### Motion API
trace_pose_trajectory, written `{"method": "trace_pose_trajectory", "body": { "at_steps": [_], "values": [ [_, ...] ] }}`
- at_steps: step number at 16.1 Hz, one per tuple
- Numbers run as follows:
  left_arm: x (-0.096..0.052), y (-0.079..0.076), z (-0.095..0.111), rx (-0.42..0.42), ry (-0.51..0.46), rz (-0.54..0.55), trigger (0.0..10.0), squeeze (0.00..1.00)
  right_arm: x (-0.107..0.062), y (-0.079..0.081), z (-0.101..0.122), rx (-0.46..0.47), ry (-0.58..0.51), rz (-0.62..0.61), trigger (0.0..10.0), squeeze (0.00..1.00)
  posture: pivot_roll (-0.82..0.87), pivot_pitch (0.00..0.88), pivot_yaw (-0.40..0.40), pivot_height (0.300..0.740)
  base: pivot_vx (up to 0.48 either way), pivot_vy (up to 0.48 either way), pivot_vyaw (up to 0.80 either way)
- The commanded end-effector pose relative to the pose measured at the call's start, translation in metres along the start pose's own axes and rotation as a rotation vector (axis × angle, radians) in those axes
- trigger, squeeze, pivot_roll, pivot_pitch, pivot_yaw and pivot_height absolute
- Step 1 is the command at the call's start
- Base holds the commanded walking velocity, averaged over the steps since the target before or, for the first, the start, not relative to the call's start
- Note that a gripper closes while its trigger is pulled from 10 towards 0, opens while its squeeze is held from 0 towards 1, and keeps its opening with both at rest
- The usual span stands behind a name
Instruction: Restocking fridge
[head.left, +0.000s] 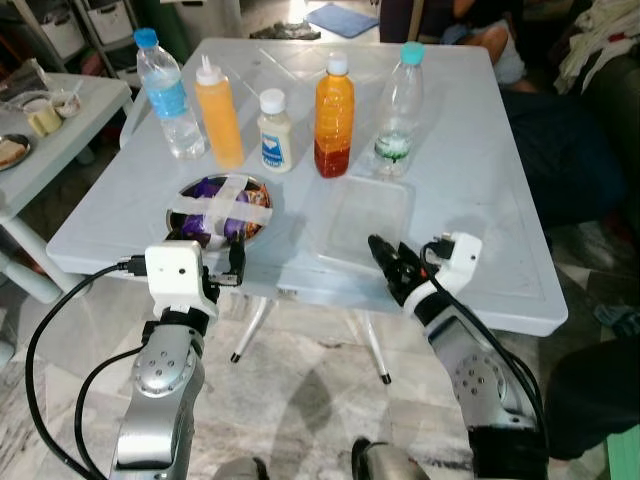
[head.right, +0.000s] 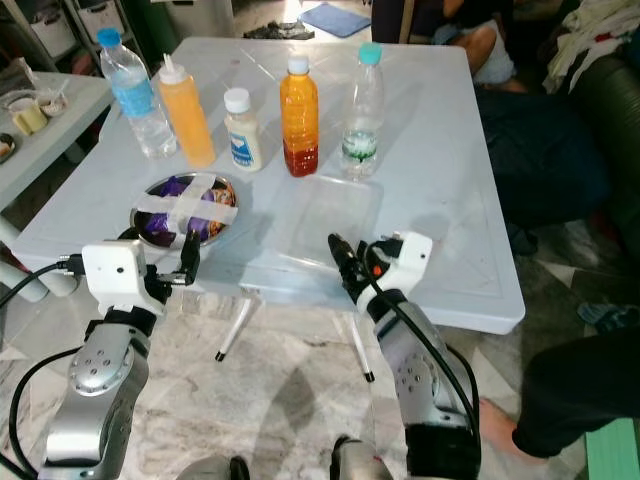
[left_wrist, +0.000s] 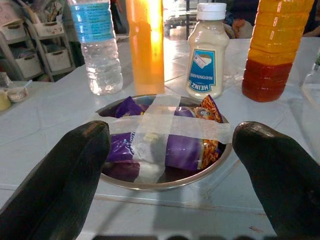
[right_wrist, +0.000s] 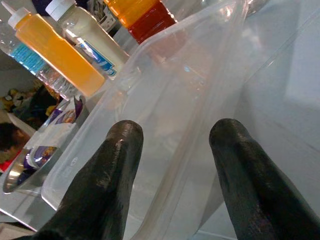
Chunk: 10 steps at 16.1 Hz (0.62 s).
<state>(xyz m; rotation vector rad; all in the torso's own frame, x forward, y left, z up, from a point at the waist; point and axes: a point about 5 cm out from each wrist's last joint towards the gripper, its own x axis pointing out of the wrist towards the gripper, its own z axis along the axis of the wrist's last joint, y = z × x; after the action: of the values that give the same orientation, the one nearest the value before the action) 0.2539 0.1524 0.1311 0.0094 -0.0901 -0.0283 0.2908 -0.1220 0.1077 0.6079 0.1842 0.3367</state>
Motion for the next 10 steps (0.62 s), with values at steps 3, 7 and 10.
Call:
{"method": "trace_pose_trajectory", "body": {
  "at_steps": [3,7,10],
  "values": [
    [0.0005,-0.0005,-0.0003,0.004,0.006,-0.014,10.0,0.0,0.001,-0.0011,-0.0053,0.042,0.033,-0.014,0.0,0.0,-0.05,0.113,0.058,0.74,0.0,0.0,0.0],
    [0.0018,-0.0022,-0.0002,0.001,0.004,-0.019,10.0,0.0,0.0023,-0.0067,-0.0033,0.085,0.033,-0.046,0.0,0.0,-0.05,0.113,0.057,0.74,0.0,0.0,0.0],
    [0.0024,-0.0022,0.0002,0.001,0.002,-0.019,10.0,0.0,0.003,-0.0077,-0.0009,0.094,0.022,-0.063,0.0,0.0,-0.05,0.113,0.057,0.74,0.0,0.0,0.0]
  ]
}}
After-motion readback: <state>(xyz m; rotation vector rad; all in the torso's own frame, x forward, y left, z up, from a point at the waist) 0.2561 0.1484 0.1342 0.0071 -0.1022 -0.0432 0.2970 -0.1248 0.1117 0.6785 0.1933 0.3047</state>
